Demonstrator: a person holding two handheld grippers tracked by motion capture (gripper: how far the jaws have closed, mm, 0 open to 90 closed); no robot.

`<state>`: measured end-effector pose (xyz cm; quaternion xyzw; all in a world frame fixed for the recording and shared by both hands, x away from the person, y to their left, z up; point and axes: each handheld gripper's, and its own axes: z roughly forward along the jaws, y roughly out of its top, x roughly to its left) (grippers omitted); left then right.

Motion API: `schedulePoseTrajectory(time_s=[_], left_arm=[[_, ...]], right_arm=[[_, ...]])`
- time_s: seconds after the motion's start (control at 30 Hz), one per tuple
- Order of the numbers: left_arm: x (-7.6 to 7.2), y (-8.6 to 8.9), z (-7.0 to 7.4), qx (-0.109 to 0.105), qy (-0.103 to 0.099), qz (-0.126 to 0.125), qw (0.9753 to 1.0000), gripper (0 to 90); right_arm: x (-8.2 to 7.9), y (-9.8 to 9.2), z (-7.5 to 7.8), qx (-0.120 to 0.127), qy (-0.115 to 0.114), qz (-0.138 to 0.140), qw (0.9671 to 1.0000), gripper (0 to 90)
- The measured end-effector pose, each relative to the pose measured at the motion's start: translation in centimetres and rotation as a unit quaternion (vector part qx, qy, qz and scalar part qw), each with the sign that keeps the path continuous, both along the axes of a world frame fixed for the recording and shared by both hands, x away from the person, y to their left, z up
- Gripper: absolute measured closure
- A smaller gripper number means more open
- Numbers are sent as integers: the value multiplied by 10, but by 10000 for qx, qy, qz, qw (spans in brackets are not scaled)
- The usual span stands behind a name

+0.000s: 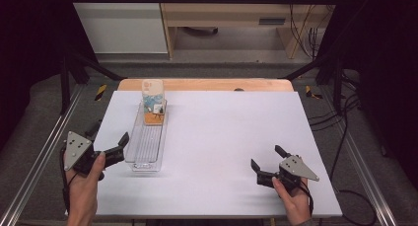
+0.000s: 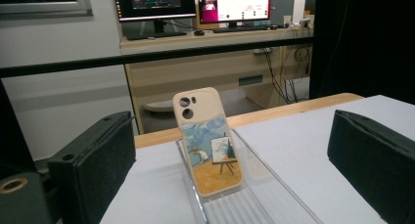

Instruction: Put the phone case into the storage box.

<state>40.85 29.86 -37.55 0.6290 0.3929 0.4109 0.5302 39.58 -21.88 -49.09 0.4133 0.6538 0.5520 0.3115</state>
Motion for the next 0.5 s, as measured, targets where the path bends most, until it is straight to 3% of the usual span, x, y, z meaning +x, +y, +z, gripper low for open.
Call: schedulePoseTrajectory(time_s=[0.13, 0.5], left_arm=[[-4, 9, -5, -80, -43, 31, 10000, 38], [-10, 24, -19, -28, -72, 178, 9998, 41]], right_arm=[[0, 0, 0, -12, -12, 5, 10000, 31], [0, 0, -1, -24, 2, -6, 10000, 31]])
